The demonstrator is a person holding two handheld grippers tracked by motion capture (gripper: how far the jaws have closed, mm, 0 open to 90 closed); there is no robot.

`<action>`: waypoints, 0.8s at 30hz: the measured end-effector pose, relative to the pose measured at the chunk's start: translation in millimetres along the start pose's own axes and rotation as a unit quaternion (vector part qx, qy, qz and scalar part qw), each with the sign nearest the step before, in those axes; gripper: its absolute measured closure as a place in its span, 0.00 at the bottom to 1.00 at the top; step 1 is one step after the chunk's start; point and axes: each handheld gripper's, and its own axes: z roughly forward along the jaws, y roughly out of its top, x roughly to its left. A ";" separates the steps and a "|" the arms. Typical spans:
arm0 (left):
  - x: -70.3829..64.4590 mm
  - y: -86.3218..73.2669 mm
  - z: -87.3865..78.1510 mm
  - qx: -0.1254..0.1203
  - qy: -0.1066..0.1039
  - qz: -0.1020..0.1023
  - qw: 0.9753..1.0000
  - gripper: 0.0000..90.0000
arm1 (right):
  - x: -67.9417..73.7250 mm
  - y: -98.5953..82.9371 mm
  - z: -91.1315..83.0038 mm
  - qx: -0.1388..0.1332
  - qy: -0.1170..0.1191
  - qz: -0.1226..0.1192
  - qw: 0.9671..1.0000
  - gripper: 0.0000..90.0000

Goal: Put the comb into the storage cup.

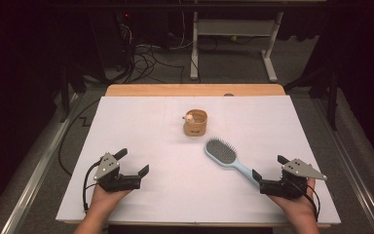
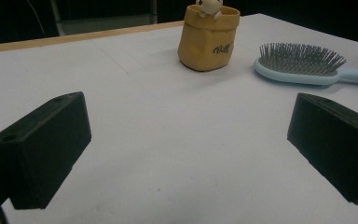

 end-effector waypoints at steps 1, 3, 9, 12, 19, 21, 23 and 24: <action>0.0 0.0 0.0 0.000 0.000 0.000 1.000 0.00 | 0.0 0.0 0.0 0.000 0.000 0.000 1.000 0.00; -0.5 0.3 -1.2 0.000 -0.001 0.000 1.000 0.00 | -0.1 -0.9 -0.1 0.006 0.002 0.000 1.000 0.00; 1.4 0.5 -0.8 0.002 -0.003 -0.008 1.000 0.00 | -0.6 -2.3 2.8 0.020 0.006 -0.001 1.000 0.00; 2.2 0.5 -0.5 0.004 0.001 -0.009 1.000 0.01 | 0.2 -3.5 5.5 0.036 0.007 -0.003 0.999 0.00; 1.6 1.3 -1.7 0.000 0.002 -0.010 1.000 0.02 | 1.9 -6.1 10.2 0.061 0.013 -0.009 0.998 0.00; 1.9 1.7 -1.6 0.001 0.001 -0.012 1.000 0.02 | 3.0 -7.2 13.0 0.073 0.017 -0.013 0.997 0.00; 2.4 1.9 -1.3 0.003 -0.002 -0.015 1.000 0.03 | 3.6 -7.6 14.3 0.082 0.018 -0.015 0.996 0.00; 2.4 2.1 -1.4 0.003 -0.004 -0.015 1.000 0.03 | 3.6 -7.6 14.7 0.086 0.018 -0.016 0.996 0.00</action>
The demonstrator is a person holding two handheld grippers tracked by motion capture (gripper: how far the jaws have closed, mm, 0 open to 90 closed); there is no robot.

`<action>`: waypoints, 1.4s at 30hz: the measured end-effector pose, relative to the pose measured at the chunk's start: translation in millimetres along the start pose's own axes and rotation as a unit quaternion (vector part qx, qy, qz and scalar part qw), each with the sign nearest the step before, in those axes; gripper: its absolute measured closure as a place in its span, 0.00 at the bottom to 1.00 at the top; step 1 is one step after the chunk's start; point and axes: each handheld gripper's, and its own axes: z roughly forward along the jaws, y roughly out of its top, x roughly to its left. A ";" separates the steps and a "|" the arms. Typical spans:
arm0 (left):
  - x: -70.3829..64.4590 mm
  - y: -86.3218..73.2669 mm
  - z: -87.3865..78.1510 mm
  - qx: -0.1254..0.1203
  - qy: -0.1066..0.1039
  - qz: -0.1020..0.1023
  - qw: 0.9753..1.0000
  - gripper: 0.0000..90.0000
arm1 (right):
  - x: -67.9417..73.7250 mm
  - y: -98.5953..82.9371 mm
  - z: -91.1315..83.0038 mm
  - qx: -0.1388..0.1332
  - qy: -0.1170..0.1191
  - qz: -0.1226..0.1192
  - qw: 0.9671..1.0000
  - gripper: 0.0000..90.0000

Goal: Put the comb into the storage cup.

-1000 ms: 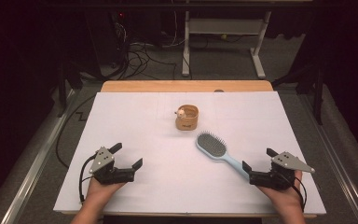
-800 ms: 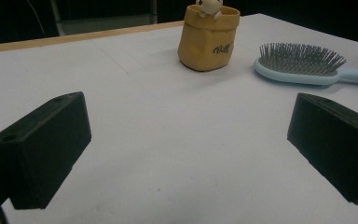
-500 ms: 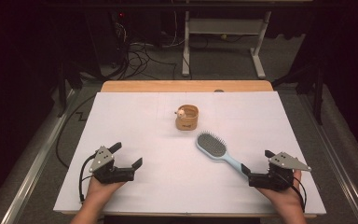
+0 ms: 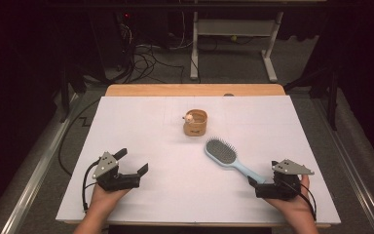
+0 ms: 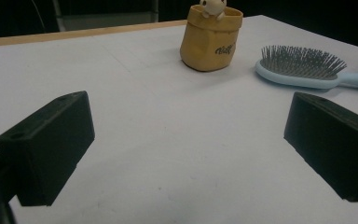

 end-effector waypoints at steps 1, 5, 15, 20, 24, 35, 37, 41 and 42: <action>0.0 0.0 0.0 0.000 0.000 0.000 1.000 0.03 | 0.2 0.1 0.0 0.004 0.001 0.002 1.000 0.00; -0.5 0.2 -0.2 0.000 -0.002 0.002 1.000 0.03 | 0.6 0.0 0.0 0.012 0.003 0.002 1.000 0.00; -0.1 1.2 0.4 0.002 -0.003 0.007 1.000 0.03 | 5.4 -2.6 7.7 0.057 0.028 -0.015 0.998 0.00; -1.2 2.3 -0.9 -0.001 -0.005 0.012 1.000 0.04 | 8.1 -2.7 8.3 0.057 0.031 -0.016 0.998 0.00; -0.1 2.5 -2.0 -0.003 -0.005 0.011 1.000 0.05 | 8.3 -2.8 9.0 0.059 0.033 -0.017 0.998 0.00; 0.5 2.1 -2.6 0.003 -0.002 0.012 1.000 0.07 | 8.6 -0.1 12.4 0.056 0.036 -0.016 0.998 0.00; 0.5 2.1 -2.7 0.001 -0.001 0.011 1.000 0.07 | 8.3 0.7 13.2 0.054 0.033 -0.013 0.998 0.00; 0.3 1.4 -1.7 0.000 -0.003 0.012 1.000 0.06 | 8.1 4.3 15.6 0.049 0.032 -0.017 0.998 0.00; 0.5 1.0 -1.1 -0.001 -0.004 0.010 1.000 0.06 | 8.5 5.4 16.0 0.048 0.032 -0.018 0.998 0.00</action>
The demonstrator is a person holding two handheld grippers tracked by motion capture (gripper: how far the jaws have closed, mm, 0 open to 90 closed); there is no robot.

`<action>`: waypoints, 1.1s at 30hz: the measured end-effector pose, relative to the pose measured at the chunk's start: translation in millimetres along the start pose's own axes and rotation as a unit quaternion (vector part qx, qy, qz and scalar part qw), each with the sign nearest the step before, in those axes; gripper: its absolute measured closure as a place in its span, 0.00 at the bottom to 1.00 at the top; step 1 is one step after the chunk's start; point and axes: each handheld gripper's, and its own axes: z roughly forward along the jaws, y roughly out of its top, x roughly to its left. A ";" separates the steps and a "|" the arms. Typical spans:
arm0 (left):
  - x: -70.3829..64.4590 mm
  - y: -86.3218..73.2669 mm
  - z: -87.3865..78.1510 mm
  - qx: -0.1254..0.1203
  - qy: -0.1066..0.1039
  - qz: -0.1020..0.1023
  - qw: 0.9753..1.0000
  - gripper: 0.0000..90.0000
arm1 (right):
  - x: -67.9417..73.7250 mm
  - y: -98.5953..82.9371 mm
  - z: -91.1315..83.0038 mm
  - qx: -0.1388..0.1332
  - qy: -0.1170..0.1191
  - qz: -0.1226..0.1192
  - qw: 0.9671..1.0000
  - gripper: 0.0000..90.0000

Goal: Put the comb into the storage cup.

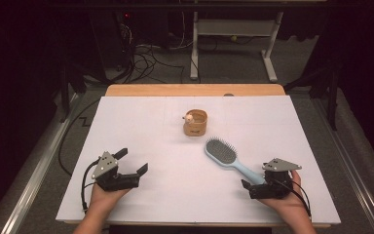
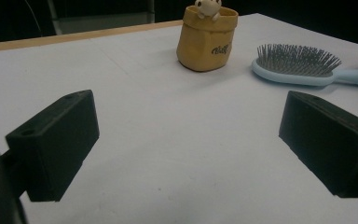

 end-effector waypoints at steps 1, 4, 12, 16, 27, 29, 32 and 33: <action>0.4 -0.4 0.7 0.001 -0.001 0.000 1.000 0.05 | 0.0 1.2 0.4 -0.001 -0.001 -0.004 1.000 0.00; 0.1 -1.6 2.2 0.002 0.000 0.000 1.000 0.03 | 0.6 4.3 1.4 -0.006 -0.003 -0.007 1.000 0.00; -0.1 -2.3 1.1 0.004 0.000 -0.003 1.000 0.02 | 2.7 14.9 3.7 -0.014 0.006 -0.013 1.000 0.00; -0.1 -2.4 0.8 0.007 0.000 -0.002 1.000 0.01 | 3.0 22.2 6.2 -0.014 0.012 -0.008 1.000 0.00; 0.5 -1.4 1.7 -0.005 -0.010 0.003 1.000 0.00 | 1.6 47.7 15.1 0.010 0.003 -0.018 1.000 0.00; 0.3 -1.3 1.3 -0.005 -0.010 0.004 1.000 0.00 | 1.4 49.3 15.9 0.012 0.004 -0.015 1.000 0.00; 0.2 -1.1 0.4 -0.003 -0.009 0.002 1.000 0.00 | 2.1 56.3 19.4 0.022 0.005 -0.021 1.000 0.00; 0.2 -1.1 0.4 -0.003 -0.009 0.002 1.000 0.00 | 2.1 57.8 20.7 0.023 0.006 -0.022 0.999 0.00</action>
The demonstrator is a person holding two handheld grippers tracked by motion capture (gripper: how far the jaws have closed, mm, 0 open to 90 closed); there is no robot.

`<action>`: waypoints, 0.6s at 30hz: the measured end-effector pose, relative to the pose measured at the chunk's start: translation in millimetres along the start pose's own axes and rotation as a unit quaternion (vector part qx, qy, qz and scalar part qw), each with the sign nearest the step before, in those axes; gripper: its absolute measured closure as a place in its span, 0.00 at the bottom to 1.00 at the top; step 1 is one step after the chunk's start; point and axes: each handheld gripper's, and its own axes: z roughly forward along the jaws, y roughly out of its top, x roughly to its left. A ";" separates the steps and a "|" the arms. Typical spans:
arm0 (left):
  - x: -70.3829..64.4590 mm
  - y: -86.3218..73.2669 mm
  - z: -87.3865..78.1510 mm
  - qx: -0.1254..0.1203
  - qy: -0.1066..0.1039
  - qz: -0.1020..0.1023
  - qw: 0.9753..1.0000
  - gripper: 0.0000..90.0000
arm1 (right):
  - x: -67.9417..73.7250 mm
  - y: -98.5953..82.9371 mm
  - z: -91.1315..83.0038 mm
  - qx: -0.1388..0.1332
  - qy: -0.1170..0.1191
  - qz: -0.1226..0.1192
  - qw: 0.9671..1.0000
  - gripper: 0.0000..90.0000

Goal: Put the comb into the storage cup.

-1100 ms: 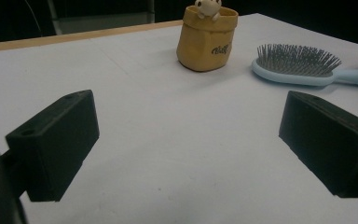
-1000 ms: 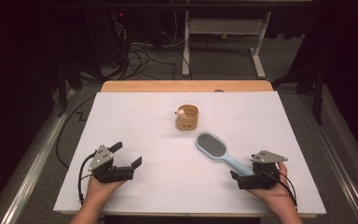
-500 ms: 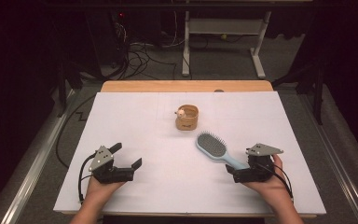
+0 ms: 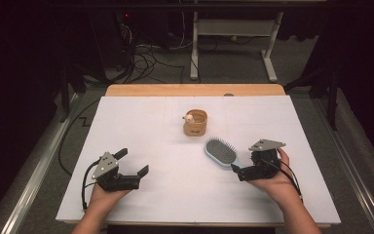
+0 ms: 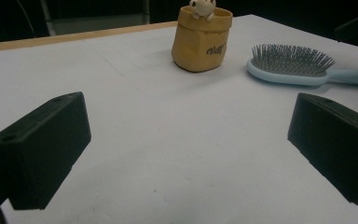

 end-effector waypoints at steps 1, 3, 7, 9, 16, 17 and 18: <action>-0.1 0.0 0.0 0.001 0.000 -0.002 1.000 0.00 | 0.0 0.0 0.0 0.000 0.000 0.000 1.000 0.00; -0.1 0.3 -0.2 0.000 0.001 -0.001 1.000 0.00 | -0.1 2.8 2.2 0.005 0.001 0.001 1.000 0.00; 0.3 0.3 -0.3 0.000 -0.001 -0.003 1.000 0.00 | -1.2 9.1 7.9 0.019 0.010 -0.002 1.000 0.00; -0.2 0.3 -0.4 -0.001 0.000 -0.002 1.000 0.00 | -1.6 11.4 9.8 0.023 0.014 -0.003 1.000 0.00; -0.5 1.0 -1.2 -0.005 -0.002 -0.002 1.000 0.00 | -3.8 21.2 17.1 0.039 0.026 -0.004 0.999 0.00; -0.5 1.0 -1.2 -0.005 -0.002 -0.002 1.000 0.00 | -3.8 21.2 17.1 0.039 0.026 -0.004 0.999 0.00; -0.1 1.0 -1.1 -0.005 -0.002 -0.003 1.000 0.00 | -3.2 22.9 18.4 0.042 0.027 -0.005 0.999 0.00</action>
